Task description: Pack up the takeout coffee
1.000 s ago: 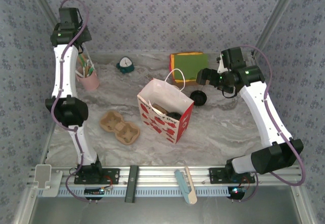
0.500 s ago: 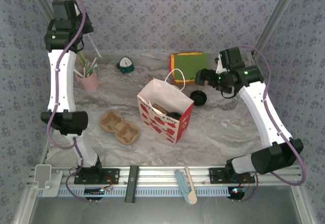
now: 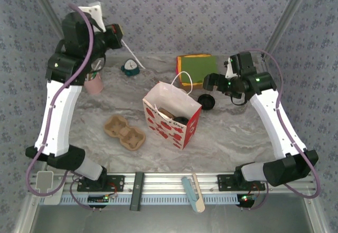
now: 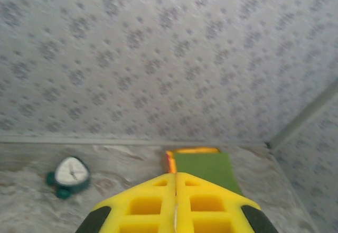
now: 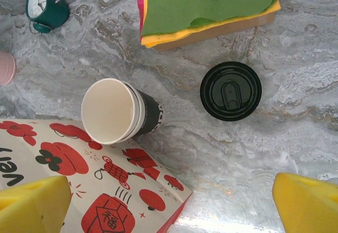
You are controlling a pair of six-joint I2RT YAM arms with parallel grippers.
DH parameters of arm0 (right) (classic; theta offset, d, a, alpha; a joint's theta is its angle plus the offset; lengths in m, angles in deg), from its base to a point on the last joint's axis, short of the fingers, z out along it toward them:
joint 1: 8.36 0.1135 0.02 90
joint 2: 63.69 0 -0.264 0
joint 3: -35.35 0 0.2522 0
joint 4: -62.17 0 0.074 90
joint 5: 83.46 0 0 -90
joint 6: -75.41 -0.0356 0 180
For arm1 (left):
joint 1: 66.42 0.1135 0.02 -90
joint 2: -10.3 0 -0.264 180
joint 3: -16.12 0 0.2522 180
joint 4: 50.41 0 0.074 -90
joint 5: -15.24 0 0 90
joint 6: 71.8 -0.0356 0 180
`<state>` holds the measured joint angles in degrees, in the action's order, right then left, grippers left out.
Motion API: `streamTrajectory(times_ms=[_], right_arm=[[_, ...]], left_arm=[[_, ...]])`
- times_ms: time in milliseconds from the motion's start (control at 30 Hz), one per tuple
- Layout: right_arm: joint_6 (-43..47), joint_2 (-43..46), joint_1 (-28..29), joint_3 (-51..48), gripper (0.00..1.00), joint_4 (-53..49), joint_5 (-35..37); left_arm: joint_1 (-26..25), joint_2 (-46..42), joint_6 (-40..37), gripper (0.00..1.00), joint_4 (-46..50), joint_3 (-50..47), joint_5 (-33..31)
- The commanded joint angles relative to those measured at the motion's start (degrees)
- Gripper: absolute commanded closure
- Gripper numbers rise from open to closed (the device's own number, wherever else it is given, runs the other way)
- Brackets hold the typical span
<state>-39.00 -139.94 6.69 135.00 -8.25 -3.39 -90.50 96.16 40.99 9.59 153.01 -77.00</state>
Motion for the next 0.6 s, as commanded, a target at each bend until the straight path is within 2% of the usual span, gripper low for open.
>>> streamTrajectory(times_ms=[0, 133, 267, 467, 567], right_arm=[[0.5, 1.8, 0.5, -1.1, 0.00, 0.4, -1.0], [0.2, 2.8, 1.1, -1.8, 0.00, 0.5, -0.9], [-0.1, 3.4, 2.0, -2.2, 0.00, 0.2, -0.4], [-0.1, 4.5, 2.7, -3.1, 0.00, 0.0, 0.5], [-0.1, 4.5, 2.7, -3.4, 0.00, -0.3, 1.1]], left_arm=[[-5.2, -3.1, 1.4, 1.00, -1.5, -2.4, -0.3], [-12.4, -4.1, 0.4, 1.00, 0.8, -3.7, -4.3], [-17.3, -4.1, 0.0, 1.00, 2.8, -4.3, -6.4], [-22.1, -4.4, -1.5, 1.00, 4.5, -9.3, -11.0], [-24.4, -3.8, -3.8, 1.00, 3.6, -13.7, -15.5]])
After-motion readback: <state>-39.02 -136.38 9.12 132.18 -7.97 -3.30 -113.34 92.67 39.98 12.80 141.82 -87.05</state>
